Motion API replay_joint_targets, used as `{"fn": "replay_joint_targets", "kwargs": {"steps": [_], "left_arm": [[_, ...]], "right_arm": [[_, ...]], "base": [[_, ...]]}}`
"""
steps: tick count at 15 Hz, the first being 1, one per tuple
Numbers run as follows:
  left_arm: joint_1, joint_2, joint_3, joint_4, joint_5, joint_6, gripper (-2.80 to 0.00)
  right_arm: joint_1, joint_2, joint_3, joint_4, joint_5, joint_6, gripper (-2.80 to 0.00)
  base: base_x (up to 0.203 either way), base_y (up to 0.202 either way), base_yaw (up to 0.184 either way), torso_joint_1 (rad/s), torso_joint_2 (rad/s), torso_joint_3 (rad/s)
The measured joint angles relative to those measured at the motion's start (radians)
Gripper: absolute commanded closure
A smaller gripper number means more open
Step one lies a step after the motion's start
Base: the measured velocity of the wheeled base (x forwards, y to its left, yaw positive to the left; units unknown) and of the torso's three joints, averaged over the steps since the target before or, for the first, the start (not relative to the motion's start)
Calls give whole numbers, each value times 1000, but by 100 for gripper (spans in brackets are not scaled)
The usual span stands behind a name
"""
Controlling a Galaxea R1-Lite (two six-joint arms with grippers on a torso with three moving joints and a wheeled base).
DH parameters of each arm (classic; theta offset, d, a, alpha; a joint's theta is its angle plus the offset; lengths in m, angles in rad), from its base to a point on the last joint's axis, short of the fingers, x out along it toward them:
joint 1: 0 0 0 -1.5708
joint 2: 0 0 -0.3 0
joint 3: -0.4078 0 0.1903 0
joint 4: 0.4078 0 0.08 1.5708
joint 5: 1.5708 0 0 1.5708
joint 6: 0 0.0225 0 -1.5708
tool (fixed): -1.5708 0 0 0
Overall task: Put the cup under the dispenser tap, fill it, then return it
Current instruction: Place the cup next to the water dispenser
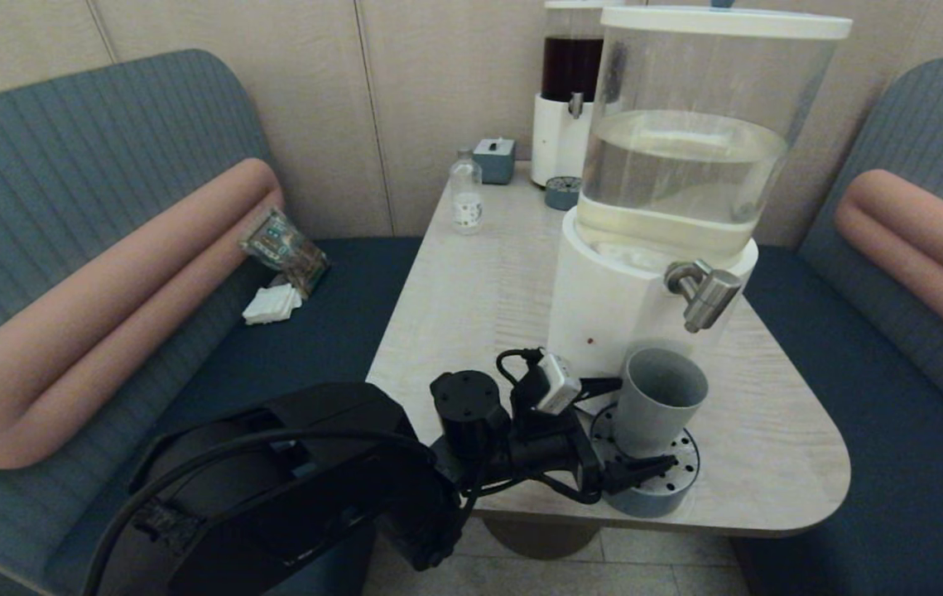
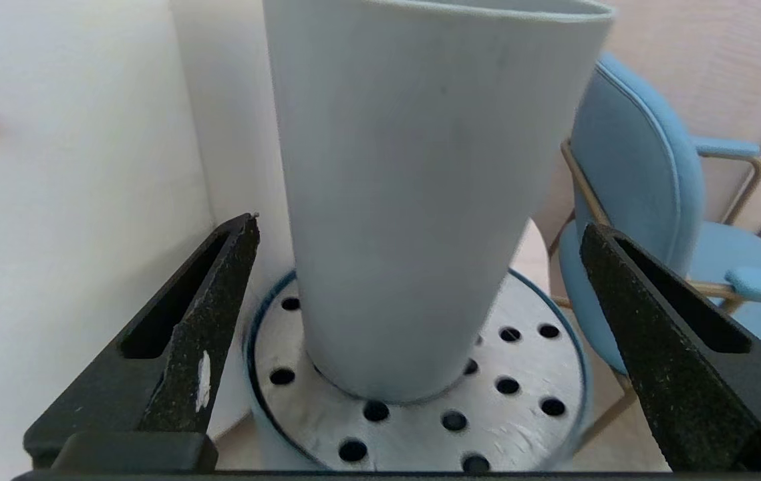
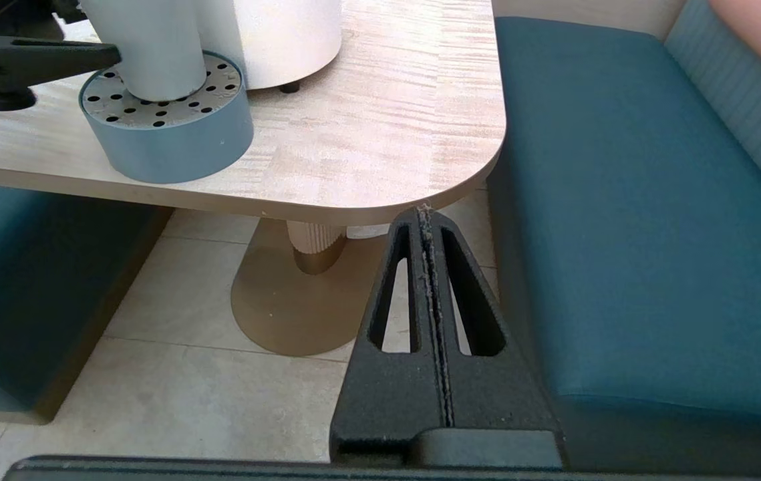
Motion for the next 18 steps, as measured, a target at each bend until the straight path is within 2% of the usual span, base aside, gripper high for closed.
{"fn": "replay_joint_targets", "kwargs": {"steps": [12,17,18], "left_arm": [[-22,81,-156,0,5,-3,-280],[-27,93,-175,-1,6,-10,-280],[-27,93,-175,0,7,-12,0]], "right_arm": [[0,0,0,0,0,0,0],[0,0,0,0,0,0,0],[0,0,0,0,0,0,0]], "base": [[0,0,0,0,0,0],[0,0,0,0,0,0],[0,0,0,0,0,0]]}}
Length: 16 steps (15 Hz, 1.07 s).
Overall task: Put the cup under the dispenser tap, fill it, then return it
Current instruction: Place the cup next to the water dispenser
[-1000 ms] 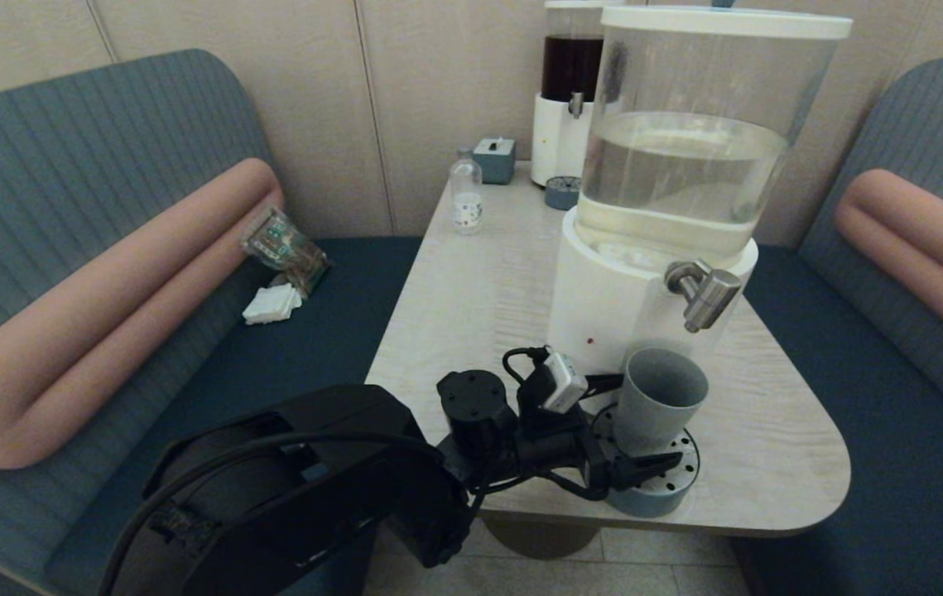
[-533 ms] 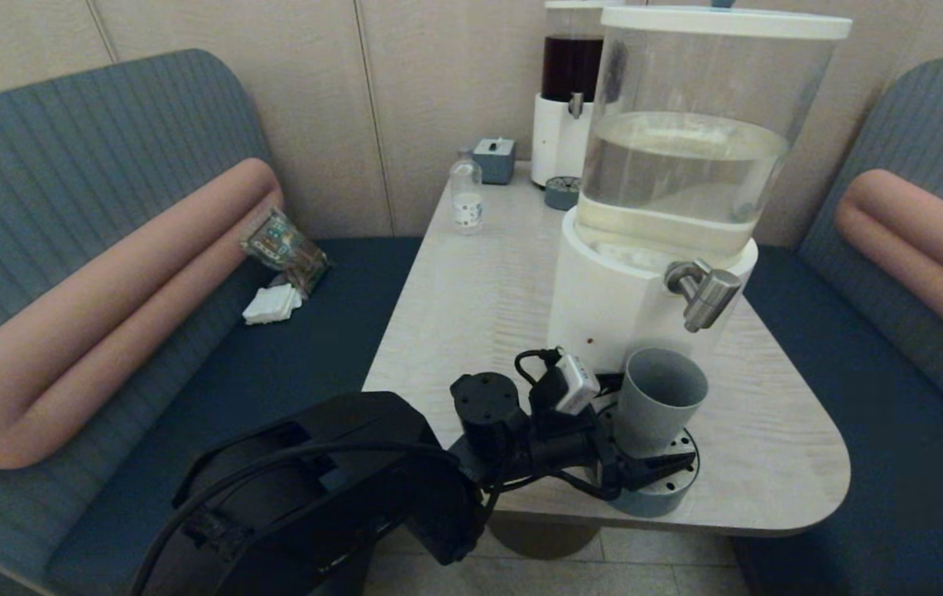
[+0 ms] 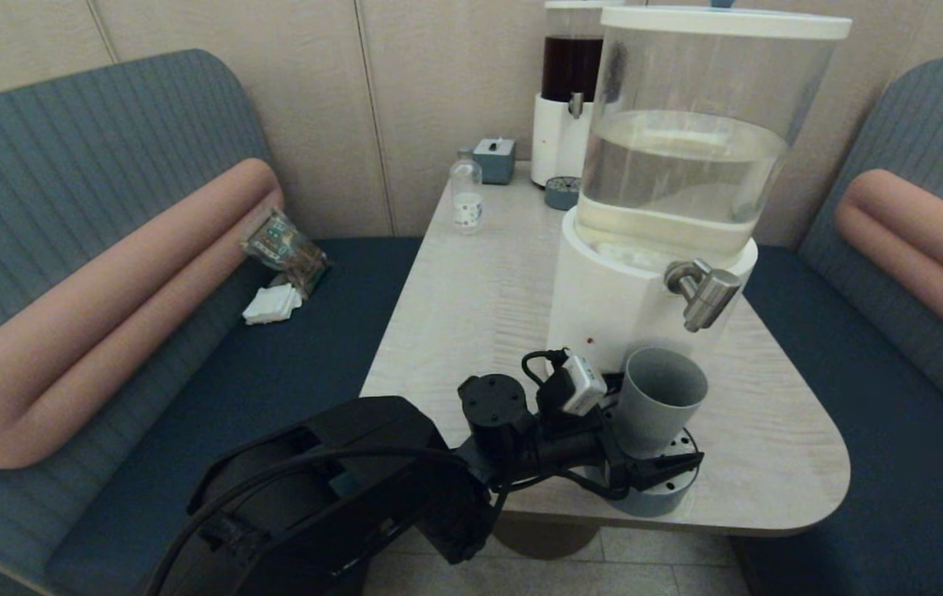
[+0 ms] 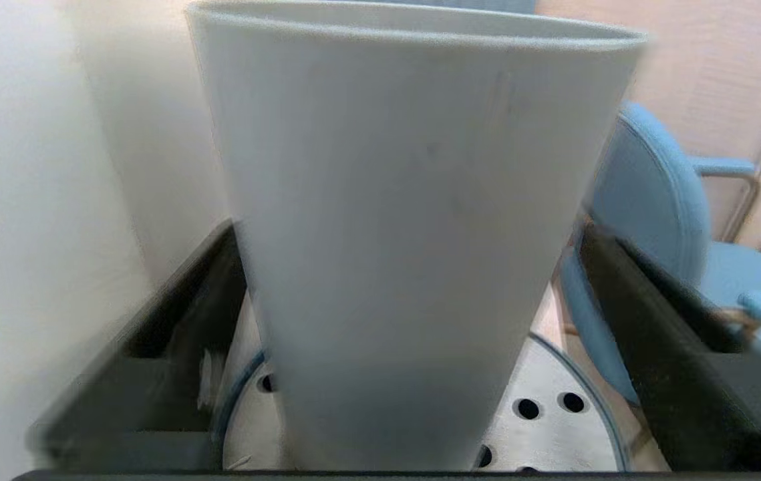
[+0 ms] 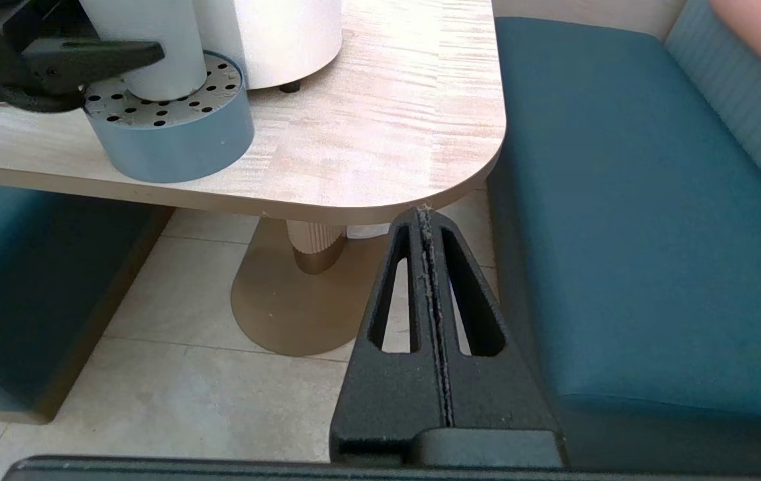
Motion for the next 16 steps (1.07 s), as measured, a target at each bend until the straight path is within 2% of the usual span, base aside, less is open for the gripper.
{"fn": "replay_joint_targets", "kwargs": {"steps": [9,12,16], "left_arm": [[-3,0,-4,0,1,-14,0],[-3,-49,94,-2,3,-14,0],[23,-179,291,2,2,-11,0]], "right_arm": [[0,0,0,0,0,1,0],[0,0,0,0,0,0,0],[0,0,0,0,0,1,0]], "base": [[0,0,0,0,0,0],[0,0,0,0,0,0],[0,0,0,0,0,0]]}}
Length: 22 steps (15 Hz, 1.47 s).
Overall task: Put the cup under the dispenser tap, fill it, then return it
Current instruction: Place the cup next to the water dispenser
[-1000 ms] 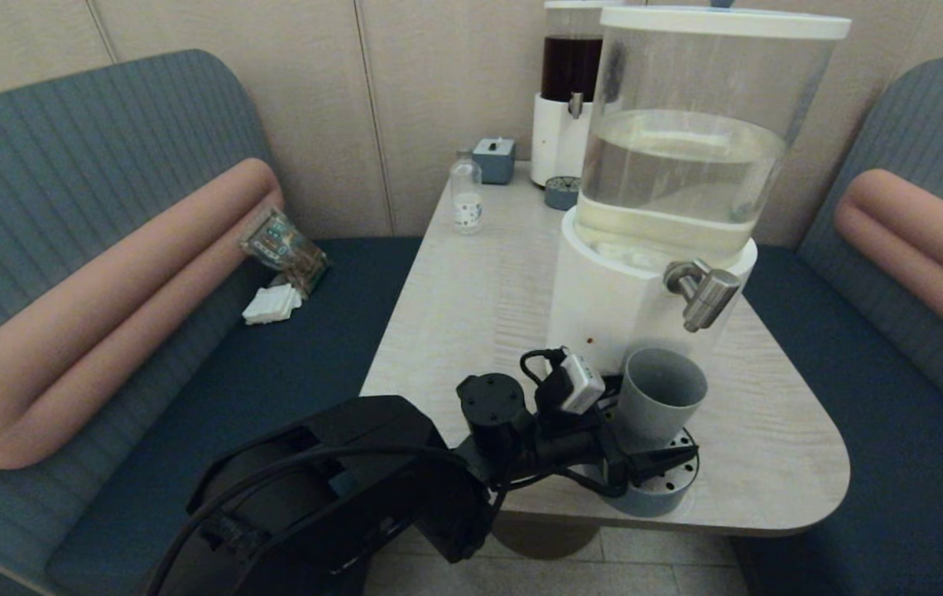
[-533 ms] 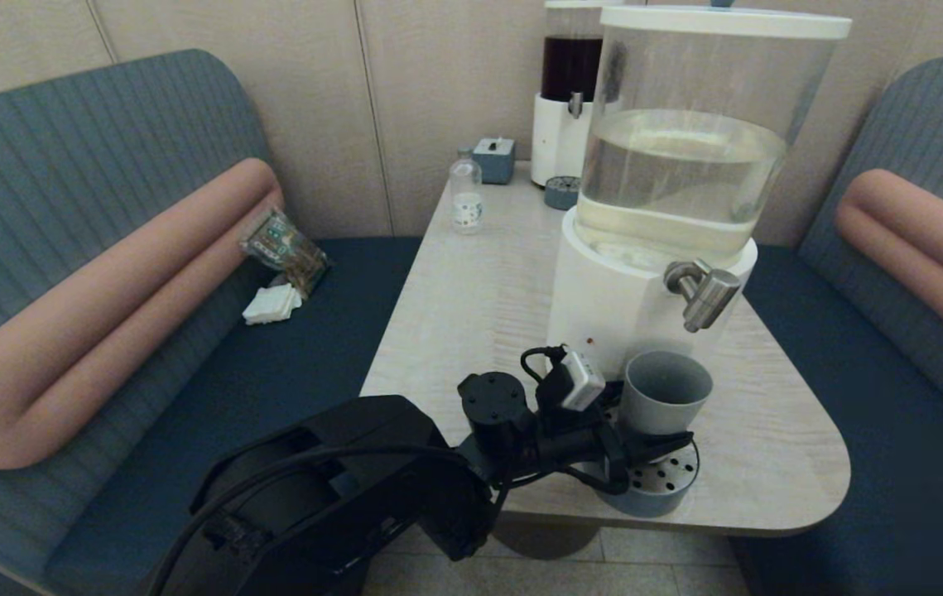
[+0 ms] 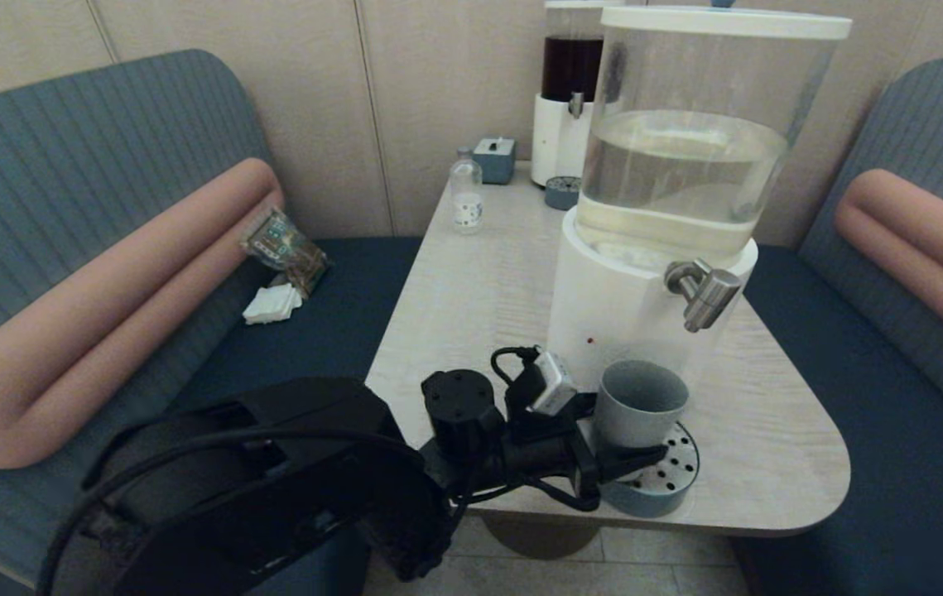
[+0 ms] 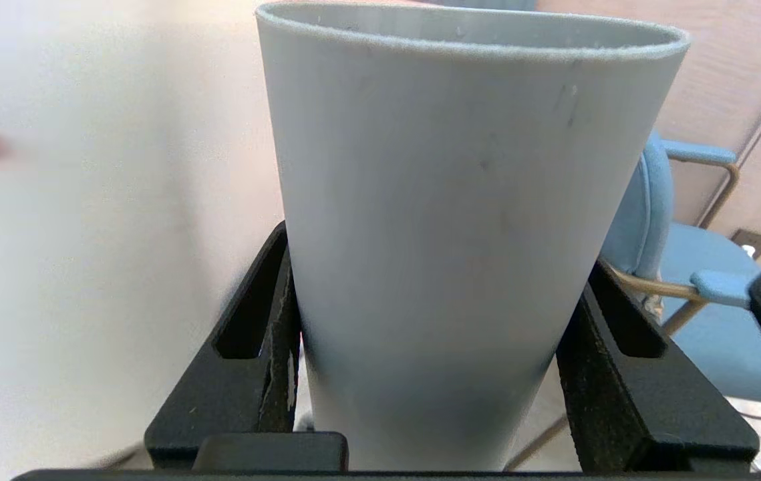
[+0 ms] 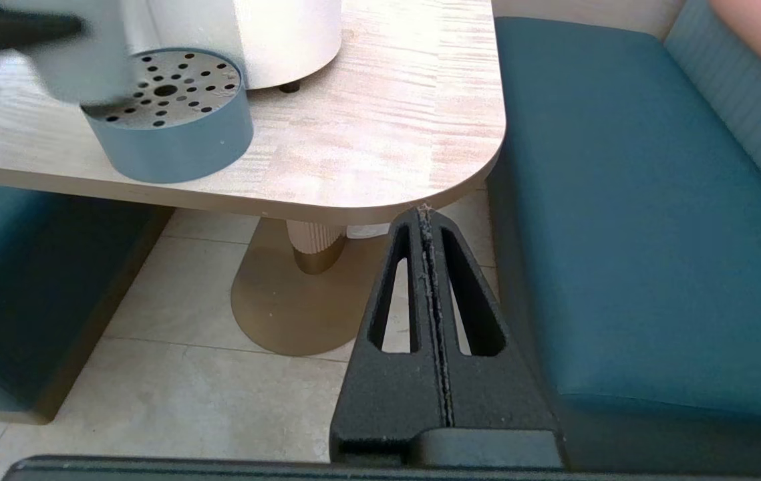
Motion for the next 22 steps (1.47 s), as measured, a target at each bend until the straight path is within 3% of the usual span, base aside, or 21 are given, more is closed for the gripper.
{"fn": "replay_joint_targets", "kwargs": {"steps": [5,9,14,19,22], "left_arm": [[159,-161,164,-2,-10,-2,0],[341,-197,165,-1,-32,-25,0],[461,-68,-81,-2,-28,-39,0],[517,149,-370,-2,3,-42,0],[526,237,-439,-2,5,-47,0]], "right_arm": [[0,0,0,0,0,0,0],[0,0,0,0,0,0,0],[0,0,0,0,0,-1,0],[0,0,0,0,0,0,0],[0,0,0,-1,0,0,0]], "base": [[0,0,0,0,0,0],[0,0,0,0,0,0],[0,0,0,0,0,0],[0,0,0,0,0,0],[0,0,0,0,0,0]]}}
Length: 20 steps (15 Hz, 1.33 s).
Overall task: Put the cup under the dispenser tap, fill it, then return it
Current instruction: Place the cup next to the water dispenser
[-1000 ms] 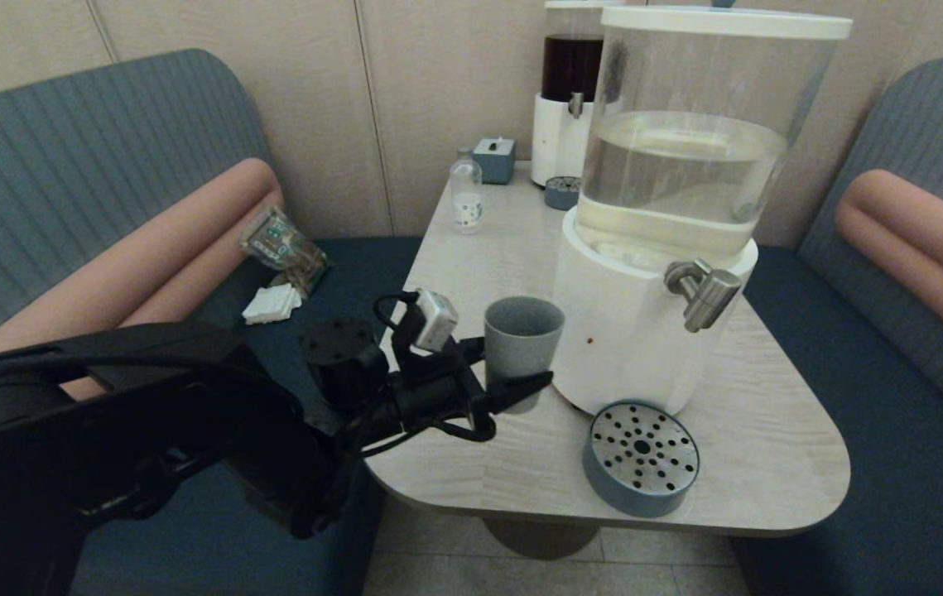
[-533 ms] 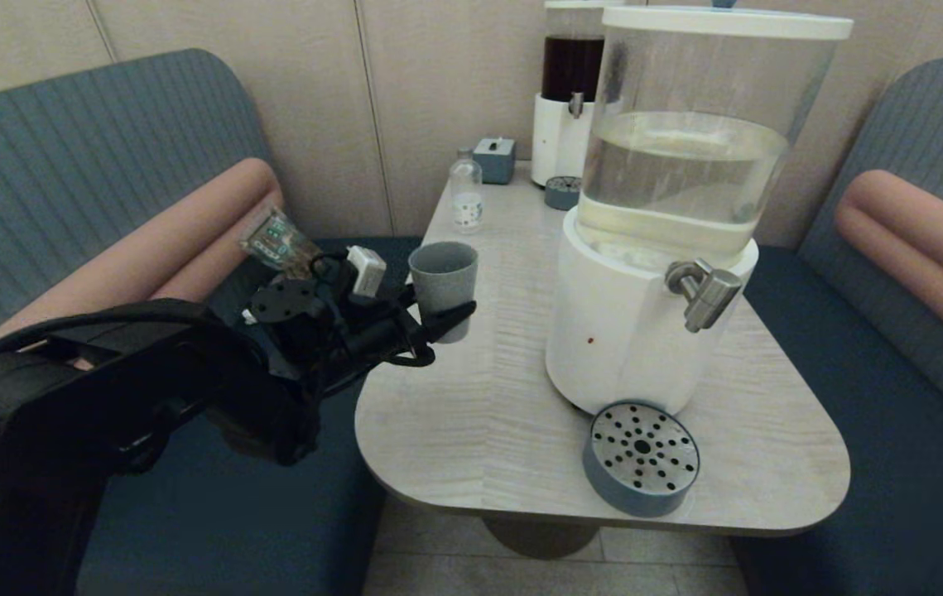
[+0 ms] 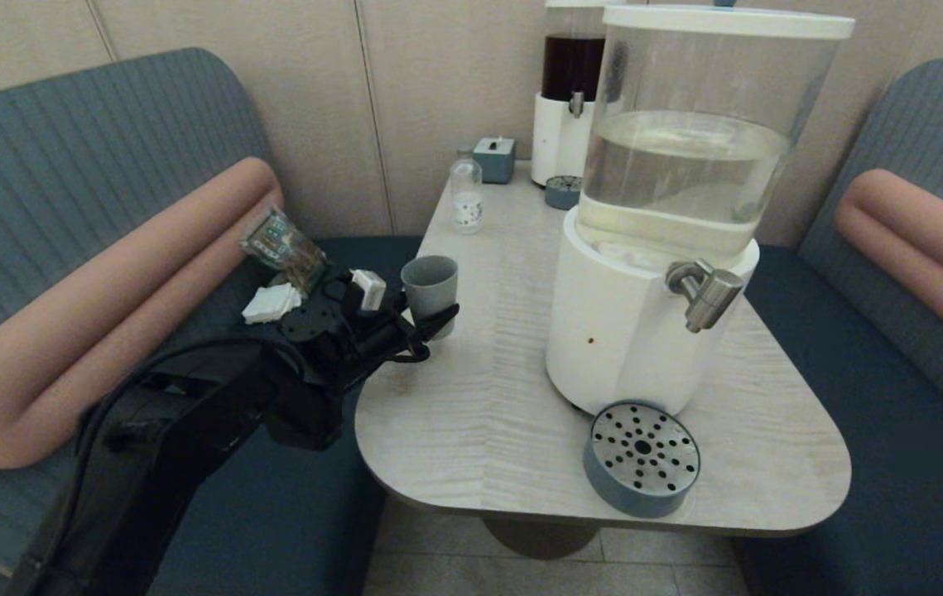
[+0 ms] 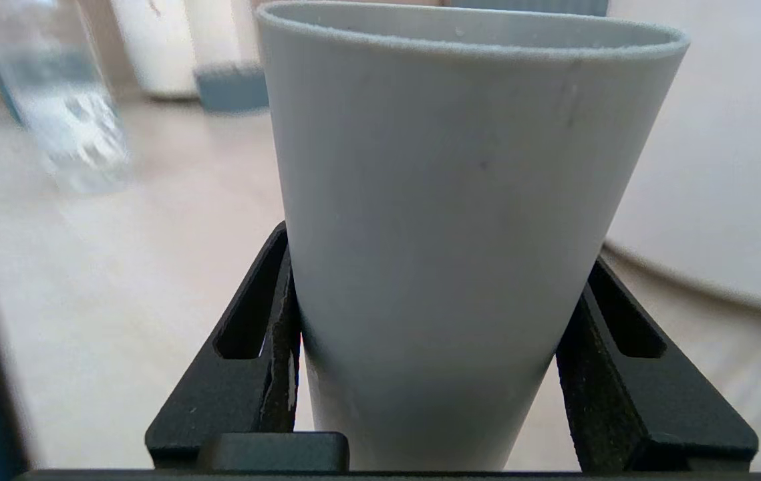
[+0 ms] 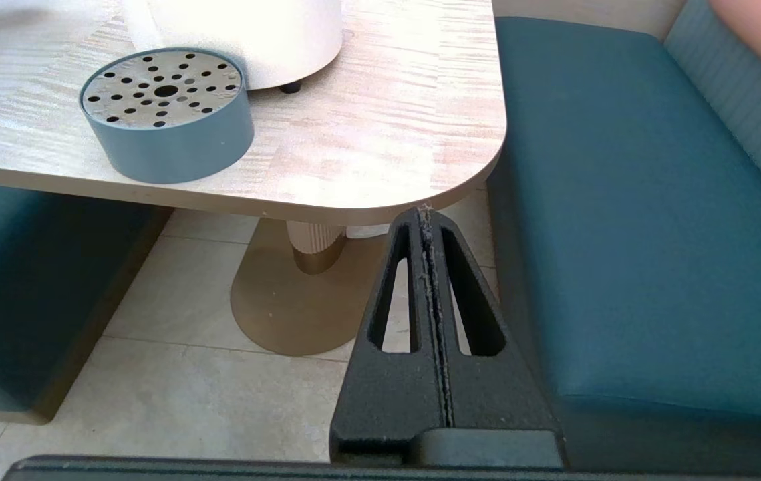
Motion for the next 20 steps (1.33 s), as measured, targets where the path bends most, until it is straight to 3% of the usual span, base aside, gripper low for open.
{"fn": "replay_joint_targets", "kwargs": {"steps": [6,7,16,20], "left_arm": [[2,74,-24,-4,0,0,0],[2,77,-25,-4,0,0,-280],[4,65,-7,1,0,12,-280],[8,-2,126,0,0,25,-280]], "right_arm": [[0,0,0,0,0,0,0],[0,0,0,1,0,0,0],[0,0,0,0,0,0,0],[0,0,0,0,0,0,0]], "base": [[0,0,0,0,0,0],[0,0,0,0,0,0],[0,0,0,0,0,0],[0,0,0,0,0,0]]}}
